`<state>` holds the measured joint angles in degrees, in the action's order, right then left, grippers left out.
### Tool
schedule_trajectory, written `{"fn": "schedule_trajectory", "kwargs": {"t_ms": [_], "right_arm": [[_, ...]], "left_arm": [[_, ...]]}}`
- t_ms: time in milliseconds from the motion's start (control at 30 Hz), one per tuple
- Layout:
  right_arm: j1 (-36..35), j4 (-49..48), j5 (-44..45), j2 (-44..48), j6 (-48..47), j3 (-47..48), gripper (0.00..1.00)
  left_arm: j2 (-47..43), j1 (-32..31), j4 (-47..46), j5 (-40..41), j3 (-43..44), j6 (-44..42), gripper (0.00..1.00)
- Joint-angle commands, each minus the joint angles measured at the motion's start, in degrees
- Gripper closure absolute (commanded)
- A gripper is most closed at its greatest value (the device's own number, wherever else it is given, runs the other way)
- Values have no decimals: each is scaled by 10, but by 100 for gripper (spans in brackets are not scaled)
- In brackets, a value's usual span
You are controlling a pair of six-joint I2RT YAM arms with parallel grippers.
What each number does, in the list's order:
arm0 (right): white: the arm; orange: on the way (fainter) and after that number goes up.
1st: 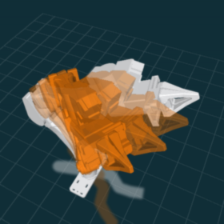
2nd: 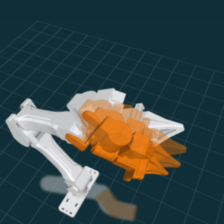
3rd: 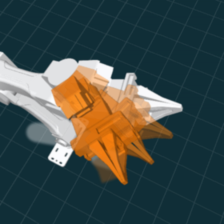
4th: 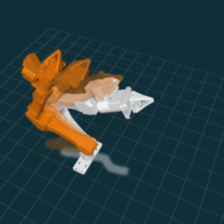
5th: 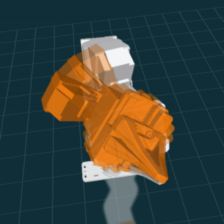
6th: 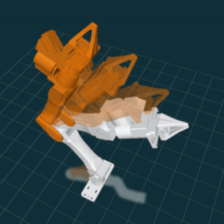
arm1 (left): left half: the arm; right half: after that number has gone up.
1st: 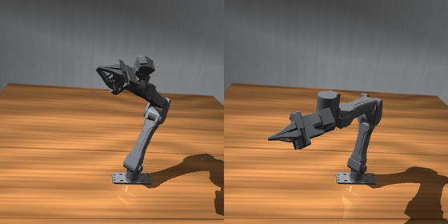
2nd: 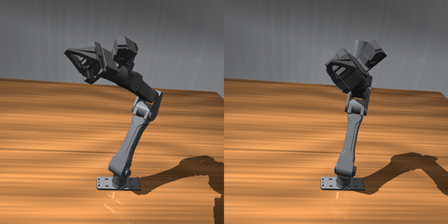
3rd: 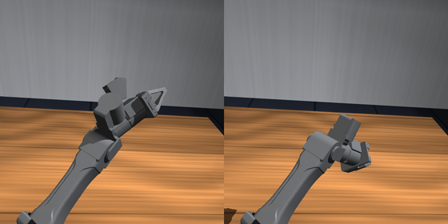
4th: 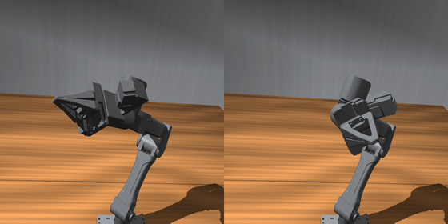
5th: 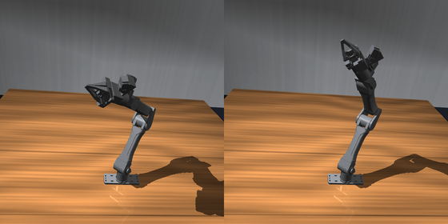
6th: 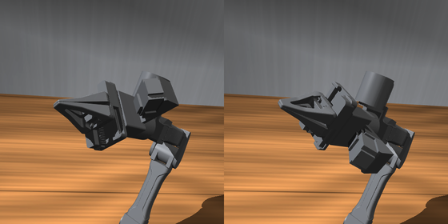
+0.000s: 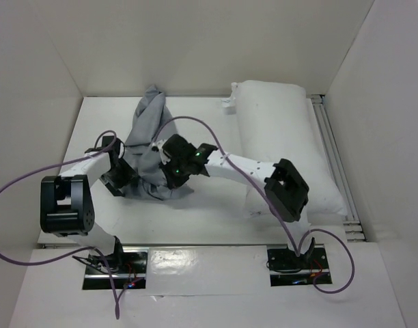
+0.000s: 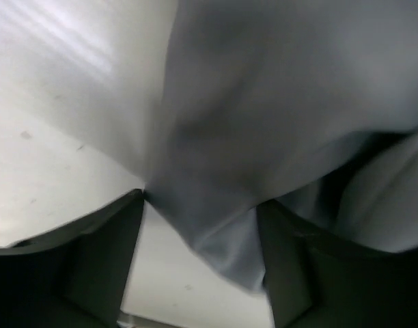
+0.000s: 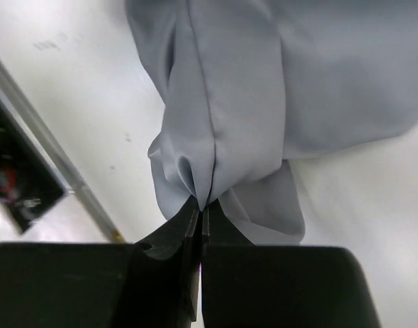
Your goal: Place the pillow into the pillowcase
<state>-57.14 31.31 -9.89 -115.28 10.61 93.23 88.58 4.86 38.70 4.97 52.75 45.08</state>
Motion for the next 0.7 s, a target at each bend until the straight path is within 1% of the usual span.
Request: {"fn": "schedule_trajectory", "kwargs": {"t_ms": [0,33,67,100,233,267,333,367,400,467,500,567,633,667], "right_arm": [[33,-8,-67,77,-9,30,100],[41,-3,-75,77,-9,46,100],[55,-3,-83,85,-9,53,100],[65,2,-98,90,-9,60,100],[137,-10,-155,81,-1,120,100],[172,-10,-165,72,10,173,100],[206,-10,-186,38,26,235,100],[221,-5,-194,28,34,290,100],[247,1,-199,17,55,313,100],[270,12,-224,2,70,337,100],[287,17,-225,2,77,343,100],[299,31,-222,8,82,317,100],[307,37,-206,34,82,258,100],[314,51,-201,44,82,234,100]], "left_arm": [[37,4,-59,-20,5,10,29],[58,4,-59,-27,22,10,68],[67,4,-46,-27,36,10,94],[72,9,-33,-27,52,10,100],[39,15,4,-32,167,-10,100],[28,20,10,-32,193,-15,100],[2,27,28,-37,247,-22,100],[2,36,38,-50,306,-22,100],[-3,36,53,-50,337,-30,100],[-3,44,95,-65,410,-43,100],[-10,44,104,-65,422,-43,100],[-32,44,124,-83,429,-61,100],[-57,44,135,-98,402,-68,100],[-87,44,141,-98,365,-75,100]]}}
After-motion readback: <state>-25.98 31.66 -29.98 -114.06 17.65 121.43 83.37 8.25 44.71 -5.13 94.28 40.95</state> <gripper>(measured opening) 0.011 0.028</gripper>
